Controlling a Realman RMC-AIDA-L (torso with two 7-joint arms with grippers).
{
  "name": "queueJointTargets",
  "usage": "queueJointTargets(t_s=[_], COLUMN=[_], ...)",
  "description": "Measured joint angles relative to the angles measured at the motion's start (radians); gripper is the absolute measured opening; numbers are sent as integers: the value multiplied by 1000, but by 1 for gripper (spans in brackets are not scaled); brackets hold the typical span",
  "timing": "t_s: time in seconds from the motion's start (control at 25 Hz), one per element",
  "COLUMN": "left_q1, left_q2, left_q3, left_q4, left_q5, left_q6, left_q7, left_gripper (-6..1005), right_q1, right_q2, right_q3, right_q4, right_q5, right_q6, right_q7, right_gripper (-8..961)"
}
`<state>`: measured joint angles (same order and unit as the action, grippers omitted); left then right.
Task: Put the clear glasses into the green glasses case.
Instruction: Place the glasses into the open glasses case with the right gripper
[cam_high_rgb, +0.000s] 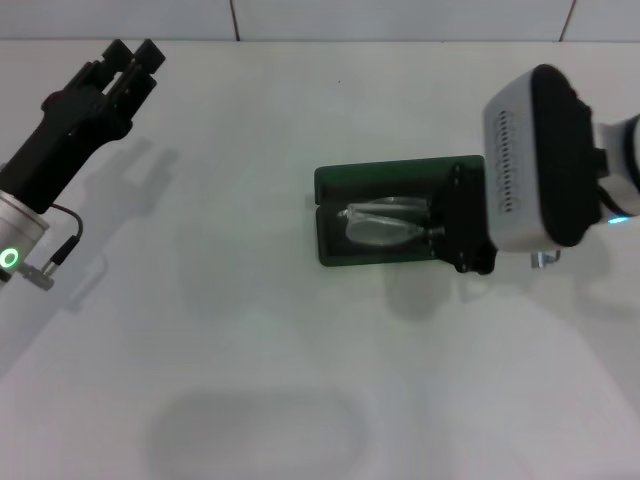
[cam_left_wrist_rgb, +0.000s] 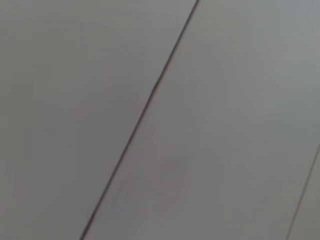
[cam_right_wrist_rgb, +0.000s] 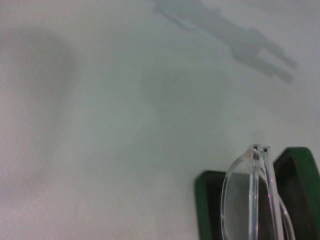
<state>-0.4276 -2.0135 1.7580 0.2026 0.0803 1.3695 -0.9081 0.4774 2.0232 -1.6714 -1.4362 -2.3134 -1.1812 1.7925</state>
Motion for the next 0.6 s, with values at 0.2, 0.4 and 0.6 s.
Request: queueJointTargets(t_s=[0.2, 0.4, 0.6], left_q1=[-21, -64, -77], left_q2=[12, 35, 39], left_q3=[1, -3, -5], left_q4=[0, 0, -1], left_q5=[58, 177, 194], left_q6=[-1, -11, -13], left_q7=[-35, -53, -50], left_gripper=[532, 532, 532], right_q1=[13, 14, 11], right_q2=[2, 3, 3], right_q3=[-94, -164, -208], right_q4=[-5, 12, 39], right_q5=[-126, -170, -178], right_q6=[94, 184, 252], right_q7=[53, 68, 68], right_gripper=[127, 129, 131])
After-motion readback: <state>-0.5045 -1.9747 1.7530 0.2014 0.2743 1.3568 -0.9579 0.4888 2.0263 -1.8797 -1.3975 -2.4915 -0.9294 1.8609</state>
